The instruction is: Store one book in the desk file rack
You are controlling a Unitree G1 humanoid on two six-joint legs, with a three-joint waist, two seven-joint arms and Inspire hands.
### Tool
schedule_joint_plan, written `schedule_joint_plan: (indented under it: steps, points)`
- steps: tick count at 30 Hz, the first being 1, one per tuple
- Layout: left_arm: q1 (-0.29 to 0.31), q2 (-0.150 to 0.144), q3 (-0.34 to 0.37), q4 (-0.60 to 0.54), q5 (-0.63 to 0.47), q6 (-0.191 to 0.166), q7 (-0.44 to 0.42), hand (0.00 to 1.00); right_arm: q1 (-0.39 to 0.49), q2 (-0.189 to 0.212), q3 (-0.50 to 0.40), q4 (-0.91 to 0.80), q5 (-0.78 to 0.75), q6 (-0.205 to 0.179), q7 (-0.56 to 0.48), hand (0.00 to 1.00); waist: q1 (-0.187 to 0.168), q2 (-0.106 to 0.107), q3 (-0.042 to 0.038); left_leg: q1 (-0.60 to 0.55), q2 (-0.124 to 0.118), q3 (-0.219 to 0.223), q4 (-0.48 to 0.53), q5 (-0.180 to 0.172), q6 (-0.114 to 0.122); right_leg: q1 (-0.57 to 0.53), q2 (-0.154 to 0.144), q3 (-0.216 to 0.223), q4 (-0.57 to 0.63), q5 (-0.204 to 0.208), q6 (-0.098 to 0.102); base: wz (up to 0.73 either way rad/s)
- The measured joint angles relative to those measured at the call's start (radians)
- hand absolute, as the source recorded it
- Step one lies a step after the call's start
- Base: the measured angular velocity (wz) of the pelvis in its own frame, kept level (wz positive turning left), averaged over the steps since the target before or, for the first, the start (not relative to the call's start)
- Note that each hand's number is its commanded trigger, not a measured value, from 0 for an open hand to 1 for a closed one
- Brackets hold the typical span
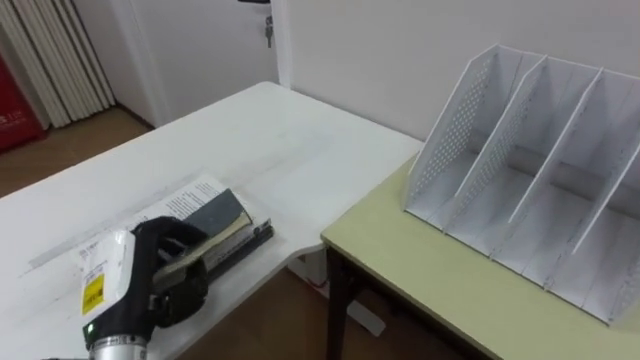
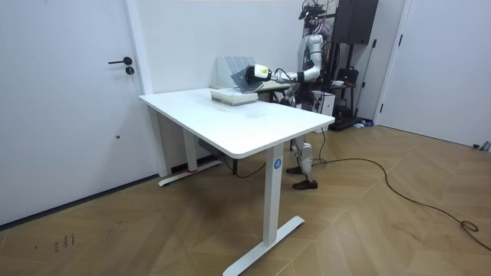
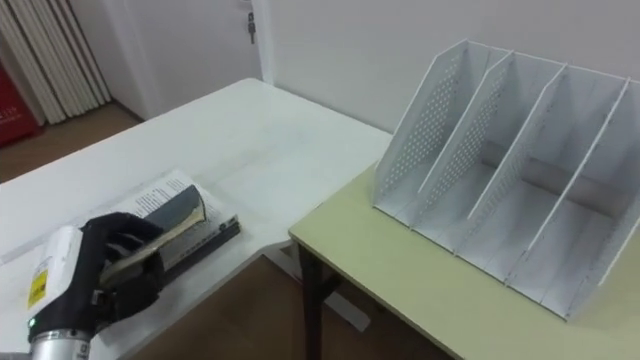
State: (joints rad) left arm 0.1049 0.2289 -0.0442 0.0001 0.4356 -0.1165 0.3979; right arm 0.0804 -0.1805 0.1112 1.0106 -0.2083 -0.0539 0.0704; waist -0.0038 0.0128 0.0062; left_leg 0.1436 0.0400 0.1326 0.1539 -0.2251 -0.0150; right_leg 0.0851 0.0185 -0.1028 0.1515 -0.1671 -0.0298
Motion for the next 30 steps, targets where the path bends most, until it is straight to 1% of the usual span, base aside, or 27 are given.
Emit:
schedule_joint_plan:
  steps: [1,2,3,4,7,8,9,10,12,13,14,16,17,18,19,22,23,25,28,29,30]
  points:
    - [0.000,0.001,-0.001,-0.014,-0.044,-0.012,-0.022,1.00,0.001,0.001,0.015,-0.038,-0.003,-0.005,0.012,0.00,0.006,0.000,0.0002,0.001,0.000,0.003,0.000,0.000,0.000,0.000,0.000,0.000,0.000,0.000,0.000,-0.03]
    - [0.000,0.000,0.000,-0.019,-0.065,-0.019,-0.034,1.00,0.001,0.001,0.020,-0.053,-0.006,-0.013,0.018,0.00,0.009,-0.001,0.0004,0.001,0.000,0.002,0.000,0.000,0.000,0.001,0.000,0.000,0.000,0.000,0.000,0.00]
    - [0.000,0.000,-0.001,-0.026,-0.112,-0.032,-0.056,1.00,0.002,0.005,0.028,-0.079,-0.020,-0.028,0.026,0.00,0.011,-0.002,-0.0004,0.002,0.000,0.002,0.000,0.000,0.000,0.002,0.000,0.000,0.000,0.000,0.000,0.00]
    - [0.000,0.000,-0.001,-0.029,-0.135,-0.039,-0.066,1.00,0.002,0.007,0.031,-0.091,-0.029,-0.035,0.032,0.00,0.014,-0.002,-0.0009,0.001,0.000,0.002,0.000,0.000,0.000,0.002,0.001,-0.002,0.000,0.000,0.000,0.00]
    - [0.000,0.003,-0.005,-0.063,-0.299,-0.055,-0.133,1.00,0.007,0.008,0.064,-0.202,-0.046,-0.040,0.074,0.00,0.021,0.000,-0.0020,-0.002,0.000,-0.002,0.000,0.000,0.000,0.001,0.000,-0.007,0.004,0.000,0.000,0.00]
    - [0.000,0.003,-0.007,-0.066,-0.331,-0.058,-0.146,1.00,0.009,0.008,0.066,-0.226,-0.047,-0.041,0.085,0.00,0.022,0.000,-0.0022,-0.002,0.001,-0.003,0.000,0.000,0.000,0.001,0.000,-0.006,0.004,0.000,0.000,0.00]
    - [0.000,0.002,-0.016,-0.071,-0.395,-0.062,-0.173,1.00,0.022,0.008,0.072,-0.285,-0.040,-0.041,0.097,0.00,0.025,0.000,-0.0022,-0.002,0.001,-0.004,0.000,0.000,0.000,0.003,0.000,-0.006,0.004,0.000,0.000,0.00]
    - [0.000,0.002,-0.021,-0.071,-0.419,-0.068,-0.187,1.00,0.027,0.009,0.076,-0.313,-0.034,-0.042,0.102,0.00,0.026,0.000,-0.0022,-0.001,0.001,-0.004,0.000,0.000,0.000,0.004,-0.001,-0.006,0.004,0.000,0.000,0.00]
    - [0.000,0.002,-0.030,-0.071,-0.525,-0.080,-0.243,1.00,0.031,0.009,0.093,-0.375,-0.018,-0.057,0.130,0.00,0.029,0.000,-0.0019,0.008,0.001,-0.004,0.000,0.000,0.000,0.013,-0.001,-0.003,0.003,0.000,0.000,0.00]
    - [0.000,0.002,-0.034,-0.071,-0.576,-0.080,-0.271,1.00,0.037,0.009,0.095,-0.405,0.000,-0.058,0.139,0.00,0.030,0.000,-0.0018,0.011,0.001,-0.003,0.000,0.000,0.000,0.017,-0.003,-0.004,0.003,0.000,0.000,0.00]
    - [0.001,0.002,-0.036,-0.070,-0.600,-0.080,-0.287,1.00,0.042,0.010,0.095,-0.423,0.009,-0.058,0.144,0.00,0.030,-0.001,-0.0014,0.011,0.001,-0.004,0.000,0.000,0.000,0.017,-0.006,-0.005,0.003,0.000,0.000,0.00]
    - [0.006,0.003,-0.038,-0.069,-0.678,-0.079,-0.345,1.00,0.053,0.009,0.094,-0.508,0.017,-0.059,0.169,0.00,0.031,-0.003,0.0034,0.006,0.001,-0.004,0.000,0.000,0.000,0.013,-0.007,-0.008,0.003,0.000,0.000,0.00]
    - [0.006,0.003,-0.039,-0.070,-0.700,-0.079,-0.359,1.00,0.054,0.009,0.094,-0.524,0.024,-0.059,0.173,0.00,0.033,-0.004,0.0040,0.006,0.001,-0.004,0.000,0.000,0.000,0.011,-0.007,-0.006,0.004,0.000,0.000,0.00]
    - [0.007,0.002,-0.039,-0.069,-0.754,-0.079,-0.389,1.00,0.054,0.008,0.094,-0.549,0.045,-0.059,0.181,0.00,0.035,-0.004,0.0043,0.006,0.001,-0.004,0.000,0.000,0.000,0.011,-0.007,-0.005,0.004,0.000,0.000,0.00]
    - [0.008,0.002,-0.040,-0.069,-0.782,-0.079,-0.403,1.00,0.054,0.006,0.093,-0.561,0.053,-0.060,0.187,0.00,0.033,-0.004,0.0043,0.008,0.001,-0.003,0.000,0.000,0.000,0.012,-0.007,-0.005,0.005,0.000,0.000,0.00]
    - [0.008,0.003,-0.040,-0.069,-0.962,-0.079,-0.467,1.00,0.054,0.000,0.089,-0.607,0.161,-0.079,0.217,0.00,0.031,-0.004,0.0062,0.016,0.001,-0.003,0.000,0.000,0.000,0.019,-0.007,-0.005,0.005,0.000,0.000,0.00]
    - [0.008,0.003,-0.038,-0.069,-0.980,-0.079,-0.477,1.00,0.054,0.000,0.085,-0.615,0.175,-0.079,0.222,0.00,0.033,-0.003,0.0068,0.015,0.001,-0.002,0.000,0.000,0.000,0.018,-0.007,-0.005,0.006,0.000,0.000,0.00]
    - [0.008,0.004,-0.036,-0.066,-1.017,-0.079,-0.518,1.00,0.053,-0.005,0.066,-0.663,0.233,-0.079,0.252,0.00,0.033,0.001,0.0113,0.014,0.001,-0.001,0.000,0.000,0.000,0.015,-0.008,-0.005,0.008,0.000,0.000,0.00]
    - [0.008,0.006,-0.036,-0.064,-1.034,-0.079,-0.568,1.00,0.046,-0.012,0.062,-0.717,0.287,-0.079,0.279,0.00,0.034,0.000,0.0121,0.003,0.002,-0.001,0.005,0.000,0.000,0.000,-0.008,-0.006,0.019,0.000,0.000,0.00]
    - [0.009,0.006,-0.037,-0.064,-1.044,-0.074,-0.594,1.00,0.040,-0.013,0.061,-0.739,0.302,-0.079,0.292,0.00,0.033,0.000,0.0125,-0.001,0.002,0.001,0.007,0.000,0.000,-0.002,-0.008,-0.005,0.019,0.000,0.000,0.00]
    - [0.010,0.005,-0.037,-0.059,-1.078,-0.066,-0.626,1.00,0.037,-0.012,0.061,-0.752,0.334,-0.079,0.306,0.00,0.034,0.000,0.0124,0.000,0.002,0.002,0.007,0.000,0.000,-0.002,-0.008,-0.003,0.019,0.000,0.000,-0.03]
